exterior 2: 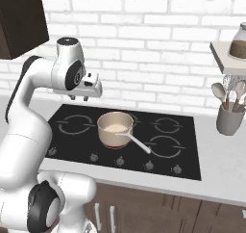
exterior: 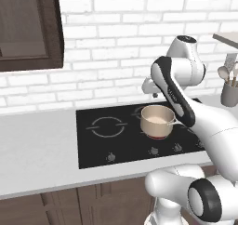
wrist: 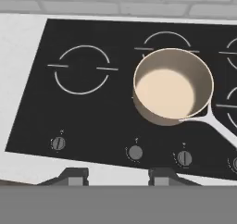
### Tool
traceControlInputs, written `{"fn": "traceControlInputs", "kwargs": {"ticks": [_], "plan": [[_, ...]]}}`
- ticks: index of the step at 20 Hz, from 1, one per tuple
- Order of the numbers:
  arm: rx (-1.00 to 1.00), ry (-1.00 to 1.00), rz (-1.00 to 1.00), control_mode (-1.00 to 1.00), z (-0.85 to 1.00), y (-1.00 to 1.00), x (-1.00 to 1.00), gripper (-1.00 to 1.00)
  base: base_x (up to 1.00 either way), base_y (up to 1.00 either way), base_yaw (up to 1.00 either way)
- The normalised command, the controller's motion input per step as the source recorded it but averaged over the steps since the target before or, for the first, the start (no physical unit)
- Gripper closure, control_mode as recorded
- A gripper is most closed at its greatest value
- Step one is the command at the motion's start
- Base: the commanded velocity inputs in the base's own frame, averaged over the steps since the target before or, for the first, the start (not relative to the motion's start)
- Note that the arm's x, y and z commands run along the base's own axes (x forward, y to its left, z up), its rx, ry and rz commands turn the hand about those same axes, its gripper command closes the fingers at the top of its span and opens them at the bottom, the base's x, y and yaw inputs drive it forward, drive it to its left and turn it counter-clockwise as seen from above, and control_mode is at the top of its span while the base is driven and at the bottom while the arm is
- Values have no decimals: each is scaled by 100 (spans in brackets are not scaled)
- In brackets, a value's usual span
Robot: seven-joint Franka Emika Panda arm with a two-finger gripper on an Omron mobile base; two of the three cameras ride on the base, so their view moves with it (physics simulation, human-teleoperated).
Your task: Turn off the front center burner of the stove.
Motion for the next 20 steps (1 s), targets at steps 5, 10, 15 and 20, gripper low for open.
{"fn": "traceControlInputs", "kwargs": {"ticks": [5,10,15,20], "plan": [[-3,5,0,-100,-24,0,-20,-100,0,0,0],[-7,22,0,-100,-65,3,-22,-100,0,0,0],[-8,34,0,-100,-87,1,-12,-100,0,0,0],[-7,27,0,-100,-78,0,-9,-100,0,0,0]]}}
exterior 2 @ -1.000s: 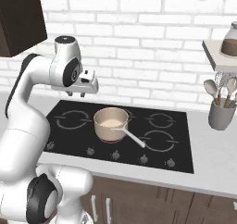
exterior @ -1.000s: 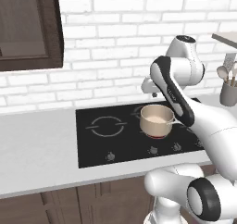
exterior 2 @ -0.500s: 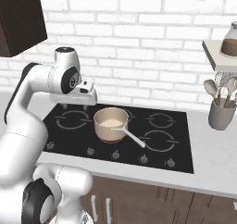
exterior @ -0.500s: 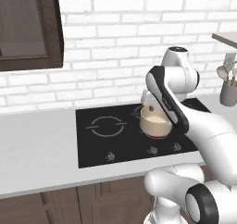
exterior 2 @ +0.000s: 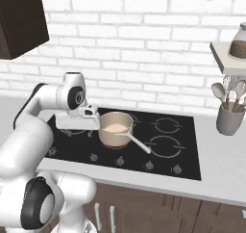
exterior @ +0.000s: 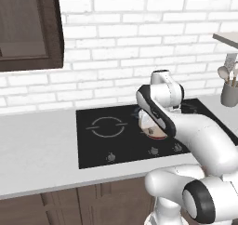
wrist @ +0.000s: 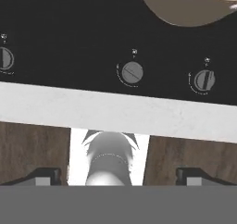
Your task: Turn off the front center burner of the stove.
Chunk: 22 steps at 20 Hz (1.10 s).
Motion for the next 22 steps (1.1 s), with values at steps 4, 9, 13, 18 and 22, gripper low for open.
{"fn": "traceControlInputs", "kwargs": {"ticks": [4,9,13,18,22], "plan": [[-5,13,5,-100,-61,0,0,-100,0,0,0],[-5,1,17,-100,-54,0,14,-100,0,0,0],[0,0,23,-100,-35,-1,18,-100,0,0,0],[6,-3,22,-100,-32,-17,23,-100,0,0,0],[11,-4,21,-100,-35,-17,34,-100,0,0,0]]}}
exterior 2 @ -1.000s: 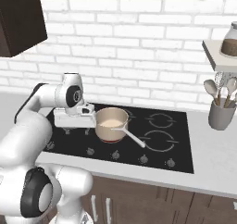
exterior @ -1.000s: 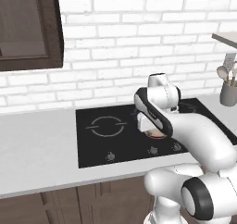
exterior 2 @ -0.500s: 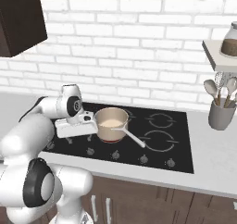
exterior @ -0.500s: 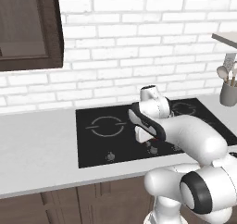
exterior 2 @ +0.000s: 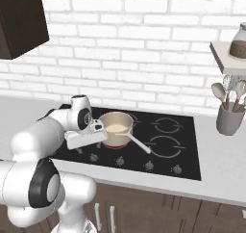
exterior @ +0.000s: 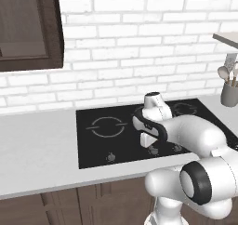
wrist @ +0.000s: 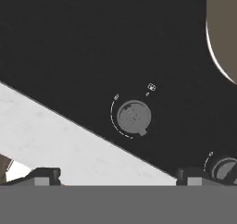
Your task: Turn off the front center burner of the stove.
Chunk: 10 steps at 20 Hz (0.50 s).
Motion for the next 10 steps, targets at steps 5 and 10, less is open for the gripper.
{"fn": "traceControlInputs", "kwargs": {"ticks": [5,10], "plan": [[9,-5,16,-100,-33,-5,25,-100,0,0,0],[1,-1,8,-100,-22,0,5,-100,0,0,0]]}}
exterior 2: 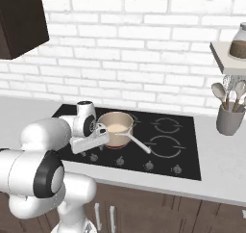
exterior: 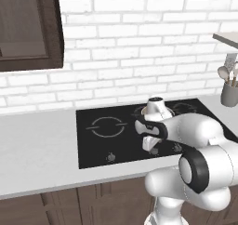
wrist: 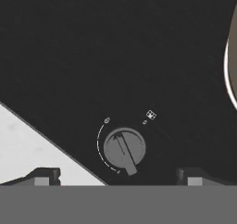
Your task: Turn off the front center burner of the stove.
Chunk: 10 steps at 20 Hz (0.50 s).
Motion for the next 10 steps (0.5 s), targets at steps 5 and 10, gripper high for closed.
{"fn": "traceControlInputs", "kwargs": {"ticks": [5,10], "plan": [[0,-2,5,-100,-18,0,0,-100,0,0,0],[0,-1,1,-100,-8,0,-5,-100,0,0,0]]}}
